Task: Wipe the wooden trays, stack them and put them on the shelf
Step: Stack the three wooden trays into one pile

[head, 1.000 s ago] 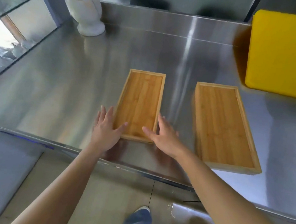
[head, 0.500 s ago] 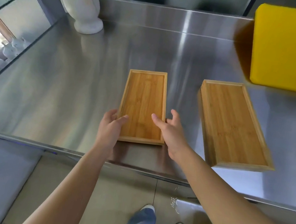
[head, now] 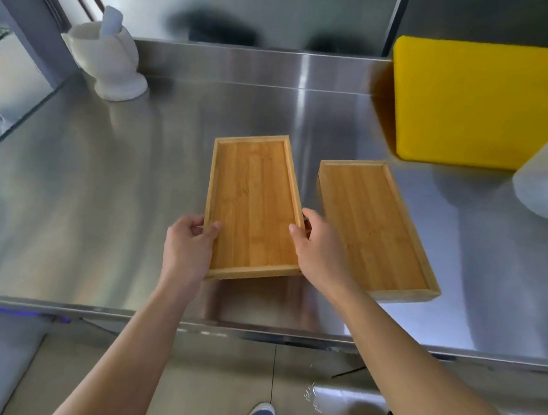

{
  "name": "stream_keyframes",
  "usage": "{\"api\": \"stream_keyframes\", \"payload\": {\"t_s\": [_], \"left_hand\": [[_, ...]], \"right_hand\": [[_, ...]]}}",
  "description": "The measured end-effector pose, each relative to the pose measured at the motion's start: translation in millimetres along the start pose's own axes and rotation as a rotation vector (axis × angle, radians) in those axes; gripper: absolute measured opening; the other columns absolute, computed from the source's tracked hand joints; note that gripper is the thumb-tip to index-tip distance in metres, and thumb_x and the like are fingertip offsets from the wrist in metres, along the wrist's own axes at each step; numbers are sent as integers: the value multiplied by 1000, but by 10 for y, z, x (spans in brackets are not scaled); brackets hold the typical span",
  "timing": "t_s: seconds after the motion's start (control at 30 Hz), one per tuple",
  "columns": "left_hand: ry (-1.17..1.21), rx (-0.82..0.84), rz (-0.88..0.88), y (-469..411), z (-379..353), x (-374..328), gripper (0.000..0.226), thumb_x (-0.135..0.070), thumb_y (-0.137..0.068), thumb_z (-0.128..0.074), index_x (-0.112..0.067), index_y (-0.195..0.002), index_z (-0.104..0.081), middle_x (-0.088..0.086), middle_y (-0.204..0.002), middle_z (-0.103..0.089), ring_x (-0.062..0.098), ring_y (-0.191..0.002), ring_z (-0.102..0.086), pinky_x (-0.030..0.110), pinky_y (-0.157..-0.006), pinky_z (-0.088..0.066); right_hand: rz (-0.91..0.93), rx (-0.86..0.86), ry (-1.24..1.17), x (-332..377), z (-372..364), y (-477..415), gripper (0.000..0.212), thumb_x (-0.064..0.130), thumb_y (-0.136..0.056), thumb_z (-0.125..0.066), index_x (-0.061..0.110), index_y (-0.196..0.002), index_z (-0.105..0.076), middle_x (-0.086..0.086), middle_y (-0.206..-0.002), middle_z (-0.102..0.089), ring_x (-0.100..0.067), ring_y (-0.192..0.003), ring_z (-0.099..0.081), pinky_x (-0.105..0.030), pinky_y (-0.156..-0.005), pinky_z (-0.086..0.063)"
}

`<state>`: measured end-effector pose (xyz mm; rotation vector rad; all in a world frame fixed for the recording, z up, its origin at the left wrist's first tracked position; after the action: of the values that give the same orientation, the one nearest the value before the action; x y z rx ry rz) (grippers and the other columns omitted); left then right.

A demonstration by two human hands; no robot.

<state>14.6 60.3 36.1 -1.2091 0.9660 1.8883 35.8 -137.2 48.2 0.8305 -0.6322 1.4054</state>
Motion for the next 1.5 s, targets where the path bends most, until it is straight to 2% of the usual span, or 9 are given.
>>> {"api": "stream_keyframes", "payload": {"t_s": [0.23, 0.6, 0.77, 0.93, 1.17, 1.23, 1.33, 1.43, 1.5], "left_hand": [[-33, 167, -164, 414, -735, -467, 23, -20, -87, -63, -32, -68, -66, -4, -75, -70, 20, -74, -64, 38, -77, -54], [-153, 261, -164, 794, -1706, -374, 30, -17, -89, -57, -3, -63, -61, 0, -56, -51, 11, -51, -43, 11, -43, -34], [-262, 222, -199, 854, -1784, -327, 49, -7, -85, -55, -14, -44, -29, -3, -45, -27, 10, -44, -21, 11, -31, -21], [-332, 219, -210, 860, -1820, -295, 53, -8, -87, -55, -16, -42, -28, -5, -43, -30, 10, -38, -25, 10, -31, -24], [-462, 221, -361, 809, -1834, -178, 36, -19, -90, -53, -15, -57, -40, -2, -63, -39, 19, -61, -39, 23, -51, -30], [-425, 333, -347, 883, -1805, -156, 21, -32, -92, -56, -19, -107, -60, -4, -101, -51, 16, -98, -50, 23, -81, -42], [-368, 585, -266, 1018, -1804, 1, 97, -40, -80, -69, -20, -150, -4, -9, -143, -23, 6, -132, -22, 31, -109, -23], [-350, 691, -209, 1077, -1843, 218, 122, -38, -73, -76, -22, -147, 19, -6, -159, -3, 11, -143, -11, 32, -115, -14], [-338, 689, -209, 1093, -1858, 287, 123, -47, -69, -76, -27, -148, 17, -6, -158, -15, 13, -143, -20, 39, -118, -19]], "right_hand": [[1, -137, 88, -352, 964, 65, 44, 26, -97, -40, 12, -138, -37, -7, -139, -49, -22, -124, -47, -30, -99, -39], [-52, -148, 138, -1147, 1613, 78, 29, 18, -97, -40, 4, -115, -57, -14, -113, -62, -25, -96, -55, -35, -83, -45], [-47, -125, 169, -1291, 1607, 30, 29, 17, -95, -41, 1, -111, -59, -17, -108, -63, -31, -97, -57, -45, -88, -49], [4, -111, 278, -1379, 1557, -28, 32, 23, -95, -39, 5, -117, -56, -13, -107, -63, -29, -99, -58, -43, -86, -49], [23, -67, 368, -1465, 1525, -53, 38, 31, -96, -41, 12, -127, -51, -9, -120, -62, -27, -106, -58, -40, -87, -49], [-2, -15, 295, -1530, 1521, -34, 48, 39, -93, -44, 16, -136, -42, -5, -133, -55, -26, -116, -54, -40, -95, -48], [-62, 135, 39, -1608, 1504, 72, 80, 59, -76, -57, 27, -143, -27, 4, -142, -44, -21, -126, -45, -41, -103, -42], [-83, 296, -11, -1628, 1430, 187, 107, 57, -65, -67, 29, -147, -4, 6, -149, -33, -17, -132, -38, -38, -108, -34], [-81, 336, 35, -1652, 1368, 214, 115, 53, -64, -70, 29, -147, 5, 5, -149, -31, -18, -132, -38, -38, -108, -33]]}}
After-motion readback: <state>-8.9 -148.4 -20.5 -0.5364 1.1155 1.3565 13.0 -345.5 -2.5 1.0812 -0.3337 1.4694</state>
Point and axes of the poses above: each hand's wrist, its own y-axis away from the middle knuckle, its own z-axis out of the back of the hand, x = y × z, the point moved 6 cm from there along -y, towards the middle knuckle
